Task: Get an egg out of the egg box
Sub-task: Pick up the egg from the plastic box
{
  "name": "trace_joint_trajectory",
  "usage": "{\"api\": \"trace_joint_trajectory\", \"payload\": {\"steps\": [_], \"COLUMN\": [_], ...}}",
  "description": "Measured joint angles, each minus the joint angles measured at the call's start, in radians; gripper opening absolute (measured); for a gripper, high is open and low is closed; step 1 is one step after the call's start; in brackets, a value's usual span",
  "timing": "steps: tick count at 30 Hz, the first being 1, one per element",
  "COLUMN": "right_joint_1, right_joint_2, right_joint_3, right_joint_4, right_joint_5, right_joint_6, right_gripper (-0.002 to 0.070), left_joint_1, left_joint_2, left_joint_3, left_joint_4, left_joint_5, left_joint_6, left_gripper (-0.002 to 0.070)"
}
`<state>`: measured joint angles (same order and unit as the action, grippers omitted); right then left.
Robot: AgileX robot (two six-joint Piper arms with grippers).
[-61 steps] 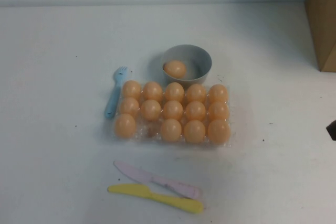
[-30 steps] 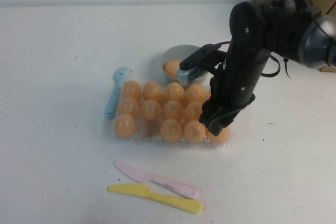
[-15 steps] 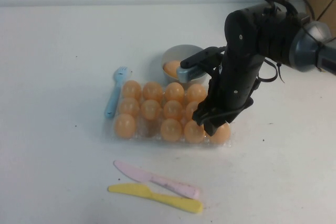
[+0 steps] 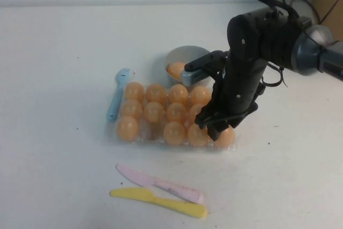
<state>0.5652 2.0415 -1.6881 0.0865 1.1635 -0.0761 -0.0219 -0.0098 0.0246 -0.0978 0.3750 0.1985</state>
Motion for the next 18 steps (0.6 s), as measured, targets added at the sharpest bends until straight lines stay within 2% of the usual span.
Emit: {"api": "trace_joint_trajectory", "payload": {"steps": [8, 12, 18], "right_joint_1": [0.000, 0.000, 0.000], "right_joint_2": [0.018, 0.018, 0.026], "right_joint_3": [-0.002, -0.004, -0.052], "right_joint_4": [-0.007, -0.008, -0.008], "right_joint_5": [0.014, 0.016, 0.053], "right_joint_6": [0.000, 0.000, 0.010], "right_gripper": [0.0398, 0.0344, 0.0342], "left_joint_1": [0.000, 0.000, 0.000], "left_joint_2": [0.000, 0.000, 0.000], "left_joint_3": [0.000, 0.000, 0.000], "left_joint_4": [0.000, 0.000, 0.000], "left_joint_5": [0.000, 0.000, 0.000], "left_joint_6": [0.000, 0.000, 0.000], "left_gripper": [-0.0004, -0.0005, -0.0005]}}
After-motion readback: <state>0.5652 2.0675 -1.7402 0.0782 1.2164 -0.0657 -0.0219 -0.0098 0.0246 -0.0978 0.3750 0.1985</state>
